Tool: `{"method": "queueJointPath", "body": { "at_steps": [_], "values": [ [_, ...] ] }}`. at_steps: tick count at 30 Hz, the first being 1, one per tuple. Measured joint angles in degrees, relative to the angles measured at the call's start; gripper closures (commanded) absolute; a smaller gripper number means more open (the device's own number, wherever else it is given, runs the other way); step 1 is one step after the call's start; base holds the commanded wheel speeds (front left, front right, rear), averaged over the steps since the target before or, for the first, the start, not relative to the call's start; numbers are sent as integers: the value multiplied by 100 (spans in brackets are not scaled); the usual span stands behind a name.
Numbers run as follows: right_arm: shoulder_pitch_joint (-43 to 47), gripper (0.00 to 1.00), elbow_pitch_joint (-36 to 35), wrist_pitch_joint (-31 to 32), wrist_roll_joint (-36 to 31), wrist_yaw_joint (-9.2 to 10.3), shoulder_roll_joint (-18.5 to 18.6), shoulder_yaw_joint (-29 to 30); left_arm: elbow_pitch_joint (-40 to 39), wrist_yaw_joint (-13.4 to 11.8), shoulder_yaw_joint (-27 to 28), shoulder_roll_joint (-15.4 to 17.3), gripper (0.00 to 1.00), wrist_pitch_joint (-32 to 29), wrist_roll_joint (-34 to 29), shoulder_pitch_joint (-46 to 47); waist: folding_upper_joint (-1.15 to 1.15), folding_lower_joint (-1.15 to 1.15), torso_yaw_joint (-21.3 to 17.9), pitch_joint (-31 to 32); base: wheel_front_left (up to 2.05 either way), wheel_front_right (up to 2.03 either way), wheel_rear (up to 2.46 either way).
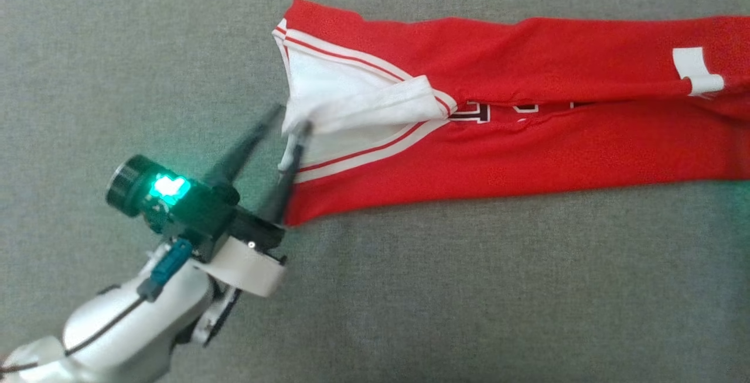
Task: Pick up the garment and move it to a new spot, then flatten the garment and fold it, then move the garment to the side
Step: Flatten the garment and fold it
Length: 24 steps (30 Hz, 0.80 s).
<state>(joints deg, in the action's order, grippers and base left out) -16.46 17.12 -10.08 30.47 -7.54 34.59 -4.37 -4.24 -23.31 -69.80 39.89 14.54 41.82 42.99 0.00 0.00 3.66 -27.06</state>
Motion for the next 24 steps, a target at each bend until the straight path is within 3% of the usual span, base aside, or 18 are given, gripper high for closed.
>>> {"method": "queueJointPath", "body": {
  "at_steps": [4,8,14,18,24],
  "values": [
    [458,0,-130,-8,-193,0,-370,502,180,-164,553,-403,0,15,-209,-547,0,0,-2,164,0,0,0],
    [808,0,-253,56,-452,0,-945,897,208,-428,1581,-981,0,16,-583,-1338,0,-1,-7,388,0,0,0],
    [812,0,-165,263,-810,0,-1574,1479,299,-441,2684,-1800,0,16,-1762,-2391,0,-1,127,672,0,0,0],
    [538,0,229,437,-955,0,-1756,1970,287,-287,3110,-2253,0,16,-2404,-2809,0,-1,353,800,0,0,0],
    [-4,0,1006,768,-1332,0,-1784,2514,275,99,3422,-2683,0,16,-2976,-3185,0,-1,735,921,0,0,0]
  ]
}}
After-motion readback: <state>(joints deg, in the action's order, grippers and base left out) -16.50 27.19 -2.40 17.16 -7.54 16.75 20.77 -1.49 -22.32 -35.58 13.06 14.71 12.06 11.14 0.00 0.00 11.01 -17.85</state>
